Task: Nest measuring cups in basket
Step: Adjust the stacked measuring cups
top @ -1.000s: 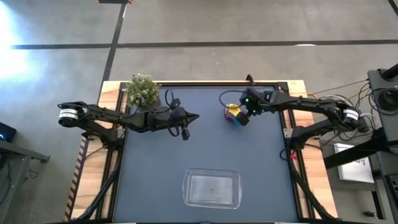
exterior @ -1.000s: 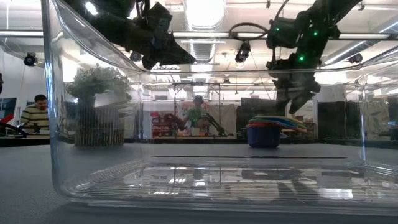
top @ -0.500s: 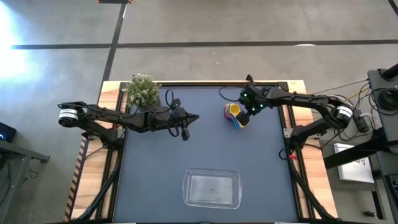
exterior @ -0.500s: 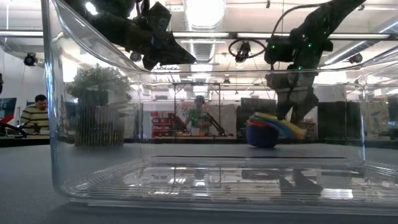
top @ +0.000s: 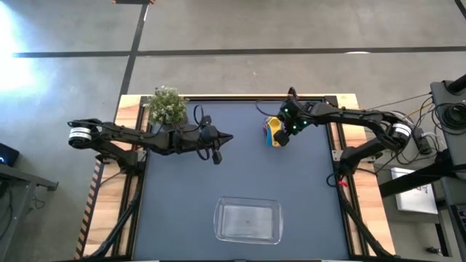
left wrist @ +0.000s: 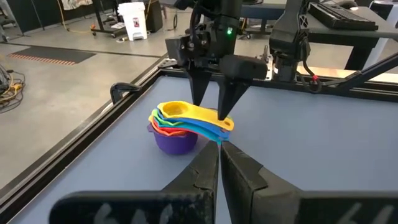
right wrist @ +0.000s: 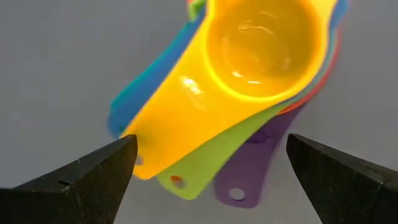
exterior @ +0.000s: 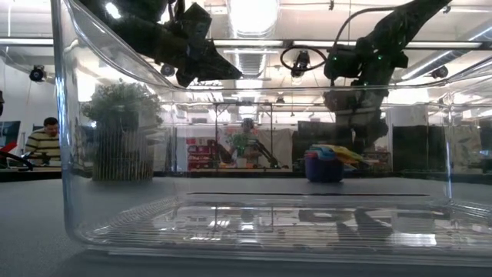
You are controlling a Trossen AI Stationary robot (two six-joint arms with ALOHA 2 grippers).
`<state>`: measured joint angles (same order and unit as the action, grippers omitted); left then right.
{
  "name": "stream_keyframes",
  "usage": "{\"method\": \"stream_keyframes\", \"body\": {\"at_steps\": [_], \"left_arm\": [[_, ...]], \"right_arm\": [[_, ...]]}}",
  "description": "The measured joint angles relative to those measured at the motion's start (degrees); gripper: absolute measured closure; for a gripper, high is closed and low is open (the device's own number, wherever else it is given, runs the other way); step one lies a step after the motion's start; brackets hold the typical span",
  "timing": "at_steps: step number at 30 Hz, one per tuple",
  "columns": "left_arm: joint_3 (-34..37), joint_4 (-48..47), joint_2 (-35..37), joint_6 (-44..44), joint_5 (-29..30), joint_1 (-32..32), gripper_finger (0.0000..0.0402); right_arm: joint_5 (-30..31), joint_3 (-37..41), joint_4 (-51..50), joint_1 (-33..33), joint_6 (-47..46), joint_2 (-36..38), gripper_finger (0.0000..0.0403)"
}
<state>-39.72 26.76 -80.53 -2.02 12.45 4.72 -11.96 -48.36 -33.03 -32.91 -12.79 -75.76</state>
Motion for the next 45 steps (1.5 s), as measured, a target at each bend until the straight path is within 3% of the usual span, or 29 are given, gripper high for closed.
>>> {"method": "stream_keyframes", "body": {"at_steps": [13, 21, 29, 33, 36, 40, 42, 45], "left_arm": [[-0.34, -2.41, -1.92, -7.81, -0.18, 0.01, 0.0402], [-5.69, -3.25, -7.92, -7.41, -5.21, 0.45, 0.0402], [-10.22, -4.01, -13.72, -8.05, -17.94, 5.34, 0.0402], [-11.89, -5.33, -15.82, -9.63, -21.25, 7.58, 0.0402], [-13.2, -5.85, -17.33, -10.81, -24.05, 8.48, 0.0402], [-16.0, -8.36, -19.6, -11.18, -25.15, 8.8, 0.0402], [-17.75, -8.46, -21.2, -11.11, -26.17, 8.81, 0.0402], [-20.59, -8.46, -23.91, -11.1, -28.83, 8.84, 0.0402]], "right_arm": [[-6.34, 0.02, 4.4, 0.02, -2.58, 0.35, 0.0003], [-8.08, 0.02, 6.34, 0.03, -4.18, 0.35, 0.0003], [-9.52, 0.03, 6.36, 0.4, -3.09, 2.53, 0.0003], [-9.01, 0.04, 5.57, 0.39, 0.07, 6.69, 0.0003], [-5.73, 0.04, 1.91, 0.41, 3.81, 10.03, 0.0003], [6.11, 0.41, -5.55, 1.32, 8.77, 13.27, 0.001], [10.06, 1.33, -7.42, 1.74, 9.37, 14.45, 0.0026], [10.44, 3.62, -6.96, 1.92, 8.96, 15.58, 0.0069]]}}
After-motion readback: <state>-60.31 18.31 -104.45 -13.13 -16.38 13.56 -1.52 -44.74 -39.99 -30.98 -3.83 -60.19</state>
